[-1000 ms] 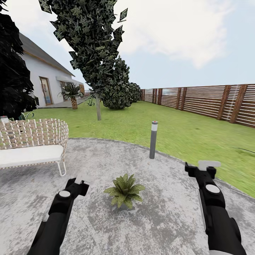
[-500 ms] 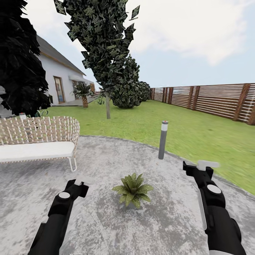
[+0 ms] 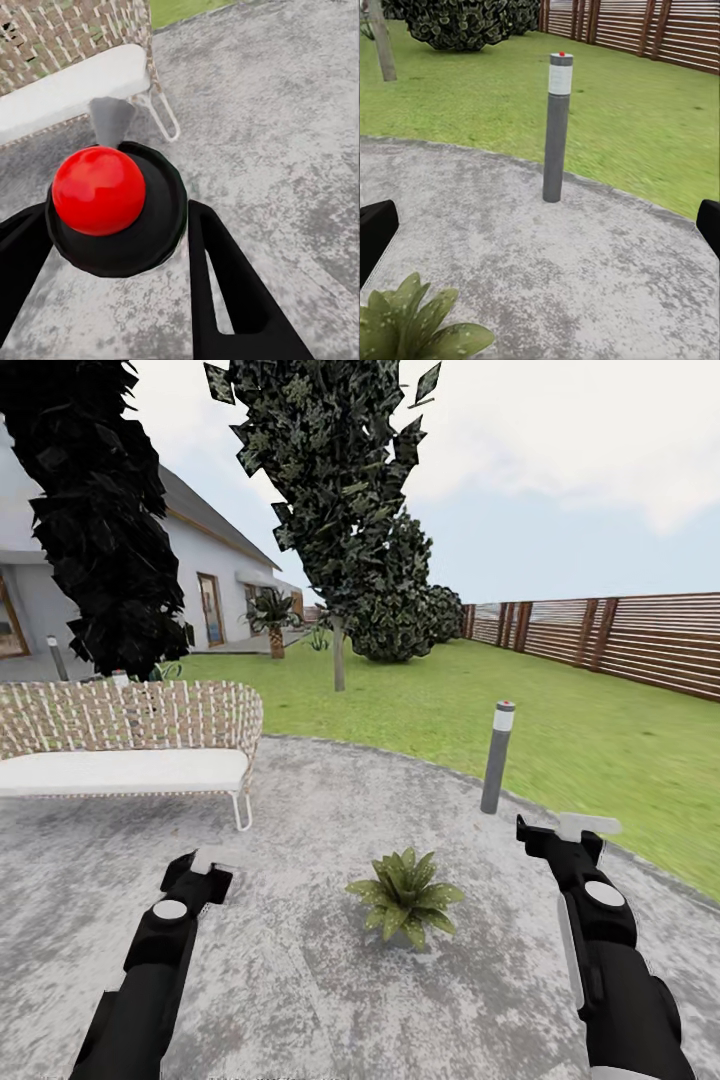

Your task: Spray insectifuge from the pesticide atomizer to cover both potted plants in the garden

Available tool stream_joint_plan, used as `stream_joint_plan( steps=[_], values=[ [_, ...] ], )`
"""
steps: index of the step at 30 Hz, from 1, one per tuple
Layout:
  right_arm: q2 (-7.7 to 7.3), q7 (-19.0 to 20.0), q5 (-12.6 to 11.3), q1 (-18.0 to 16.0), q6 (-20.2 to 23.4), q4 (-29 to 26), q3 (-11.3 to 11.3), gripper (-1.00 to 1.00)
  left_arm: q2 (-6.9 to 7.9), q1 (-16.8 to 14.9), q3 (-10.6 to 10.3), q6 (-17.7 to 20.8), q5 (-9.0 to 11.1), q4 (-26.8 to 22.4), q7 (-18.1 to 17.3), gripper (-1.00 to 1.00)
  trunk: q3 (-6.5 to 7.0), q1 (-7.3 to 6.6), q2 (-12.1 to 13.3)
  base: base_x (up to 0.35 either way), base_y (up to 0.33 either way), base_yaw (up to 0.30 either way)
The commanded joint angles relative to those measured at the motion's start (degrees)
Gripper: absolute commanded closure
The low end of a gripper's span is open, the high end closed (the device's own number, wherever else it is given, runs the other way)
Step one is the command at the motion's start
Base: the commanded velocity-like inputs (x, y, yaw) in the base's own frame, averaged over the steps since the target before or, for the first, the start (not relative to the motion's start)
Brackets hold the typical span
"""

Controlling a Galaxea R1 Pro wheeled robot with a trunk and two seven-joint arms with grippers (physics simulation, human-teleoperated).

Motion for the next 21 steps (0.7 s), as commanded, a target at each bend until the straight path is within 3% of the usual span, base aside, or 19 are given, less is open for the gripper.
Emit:
stream_joint_plan(
  steps=[1, 5, 13, 15, 17, 18, 21],
  values=[
    [0.04, 0.16, 0.44, -0.04, 0.31, -0.10, -0.07, -1.00, -0.06, -0.05, 0.09, -1.20, -0.52, -0.07, 0.98, 1.00, -0.11, -0.01, -0.03, 0.000, 0.000, 0.194],
    [0.04, 0.17, 0.44, -0.04, 0.31, -0.12, -0.07, -1.00, -0.06, -0.05, 0.03, -3.31, -0.44, -0.07, 2.19, 1.00, -0.27, -0.01, -0.03, 0.000, 0.000, 0.140],
    [0.05, 0.19, 0.53, -0.04, 0.31, -0.17, -0.15, -1.00, 0.07, -0.09, 0.07, -3.65, -0.01, 0.13, 0.60, 1.00, -0.33, -0.01, -0.03, 0.000, 0.000, 0.021],
    [0.04, 0.19, 0.53, -0.04, 0.31, -0.17, -0.16, -1.00, 0.31, -0.18, 0.14, -3.69, 2.21, 0.36, -2.79, 1.00, -0.33, -0.01, -0.03, 0.000, 0.000, 0.001],
    [0.04, 0.19, 0.53, -0.04, 0.31, -0.16, -0.16, -1.00, 0.40, -0.21, 0.14, -3.71, 5.73, 0.47, -5.28, 1.00, -0.33, -0.01, -0.03, 0.000, 0.000, 0.000],
    [0.04, 0.19, 0.53, -0.04, 0.31, -0.16, -0.16, -1.00, 0.46, -0.22, 0.11, -3.72, 8.55, 0.47, -6.22, 1.00, -0.33, -0.01, -0.03, 0.000, 0.000, 0.000],
    [0.04, 0.19, 0.53, -0.04, 0.31, -0.17, -0.16, -1.00, 0.54, -0.21, 0.03, -3.79, 12.98, 0.40, -7.07, 1.00, -0.33, -0.01, -0.03, 0.000, 0.000, 0.000]
  ],
)
